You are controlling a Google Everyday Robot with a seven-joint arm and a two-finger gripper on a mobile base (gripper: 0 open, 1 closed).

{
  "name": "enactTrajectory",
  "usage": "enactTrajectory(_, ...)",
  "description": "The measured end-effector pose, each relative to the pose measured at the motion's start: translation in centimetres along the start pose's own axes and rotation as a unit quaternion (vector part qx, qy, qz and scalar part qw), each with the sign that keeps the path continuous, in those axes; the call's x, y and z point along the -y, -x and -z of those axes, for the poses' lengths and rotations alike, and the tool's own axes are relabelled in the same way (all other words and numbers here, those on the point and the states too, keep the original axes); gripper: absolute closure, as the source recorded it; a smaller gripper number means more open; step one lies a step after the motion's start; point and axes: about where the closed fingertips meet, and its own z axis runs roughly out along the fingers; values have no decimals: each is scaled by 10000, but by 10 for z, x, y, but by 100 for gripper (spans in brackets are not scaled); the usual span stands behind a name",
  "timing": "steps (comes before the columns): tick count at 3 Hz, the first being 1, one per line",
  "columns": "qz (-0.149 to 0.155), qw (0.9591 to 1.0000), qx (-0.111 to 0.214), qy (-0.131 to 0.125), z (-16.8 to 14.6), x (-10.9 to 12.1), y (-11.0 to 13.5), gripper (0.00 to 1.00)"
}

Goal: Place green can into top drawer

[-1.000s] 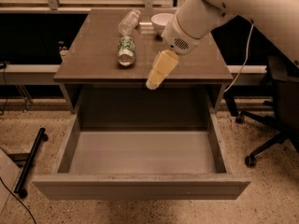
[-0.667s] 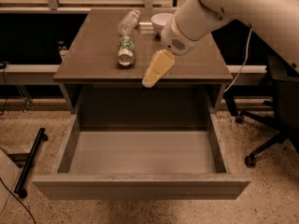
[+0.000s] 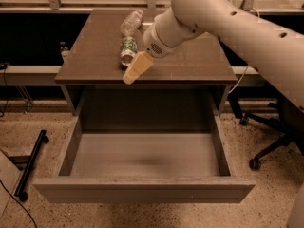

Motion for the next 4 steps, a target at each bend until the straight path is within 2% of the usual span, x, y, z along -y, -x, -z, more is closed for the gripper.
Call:
enactTrajectory(2,-446,9981,426,3,-75,32,29,0)
enactTrajectory(3,-658,9962,565,-66,-91,45,35,0)
enactTrajectory(4,-877,9943,560,-220,-102,59,35,0)
